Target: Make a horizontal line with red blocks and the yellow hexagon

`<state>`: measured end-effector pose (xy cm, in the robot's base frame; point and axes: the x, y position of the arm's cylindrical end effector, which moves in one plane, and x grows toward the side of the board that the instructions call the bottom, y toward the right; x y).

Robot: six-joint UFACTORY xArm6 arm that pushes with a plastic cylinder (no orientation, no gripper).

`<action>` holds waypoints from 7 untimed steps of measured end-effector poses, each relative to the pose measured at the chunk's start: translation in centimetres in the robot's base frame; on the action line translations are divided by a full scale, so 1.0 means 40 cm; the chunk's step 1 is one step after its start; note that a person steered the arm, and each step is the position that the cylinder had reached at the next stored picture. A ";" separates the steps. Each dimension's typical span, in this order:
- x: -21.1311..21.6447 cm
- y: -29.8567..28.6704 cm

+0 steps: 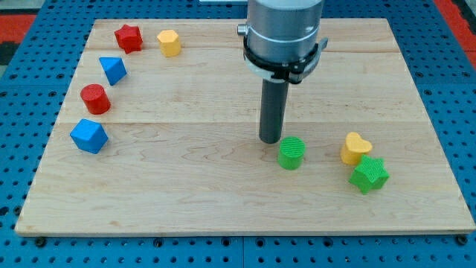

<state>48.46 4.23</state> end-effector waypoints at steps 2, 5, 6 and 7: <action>0.019 0.193; -0.210 -0.124; -0.321 -0.131; -0.455 -0.066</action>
<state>30.27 1.61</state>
